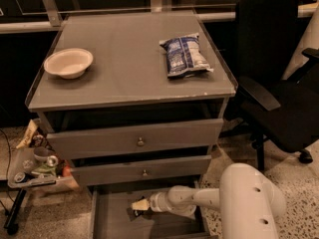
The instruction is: Place rxbar blueberry into bottom drawer
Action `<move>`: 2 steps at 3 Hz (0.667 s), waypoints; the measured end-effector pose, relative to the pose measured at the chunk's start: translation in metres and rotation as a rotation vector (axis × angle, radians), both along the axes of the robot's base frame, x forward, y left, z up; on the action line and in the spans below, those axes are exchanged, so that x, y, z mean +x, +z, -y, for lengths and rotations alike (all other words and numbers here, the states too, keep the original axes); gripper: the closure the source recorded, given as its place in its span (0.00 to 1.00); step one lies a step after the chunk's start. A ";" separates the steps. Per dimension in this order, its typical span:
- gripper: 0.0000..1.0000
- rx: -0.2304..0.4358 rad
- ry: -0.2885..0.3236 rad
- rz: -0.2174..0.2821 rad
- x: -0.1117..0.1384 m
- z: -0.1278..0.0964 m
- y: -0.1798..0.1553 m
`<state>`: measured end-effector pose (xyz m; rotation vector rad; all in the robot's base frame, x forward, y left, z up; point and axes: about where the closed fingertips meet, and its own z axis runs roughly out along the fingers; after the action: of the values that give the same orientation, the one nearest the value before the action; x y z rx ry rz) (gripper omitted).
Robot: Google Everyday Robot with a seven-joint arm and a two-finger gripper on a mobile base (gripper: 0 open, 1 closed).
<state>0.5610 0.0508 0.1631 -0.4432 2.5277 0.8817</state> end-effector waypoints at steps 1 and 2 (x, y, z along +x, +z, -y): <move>0.81 0.001 0.000 0.000 0.001 0.000 0.000; 0.58 0.001 0.000 0.000 0.001 0.000 0.000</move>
Offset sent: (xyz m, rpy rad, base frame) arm 0.0009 0.0000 -0.0004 0.0013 0.0004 -0.0001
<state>0.5619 0.0508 0.1627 -0.4426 2.5274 0.8835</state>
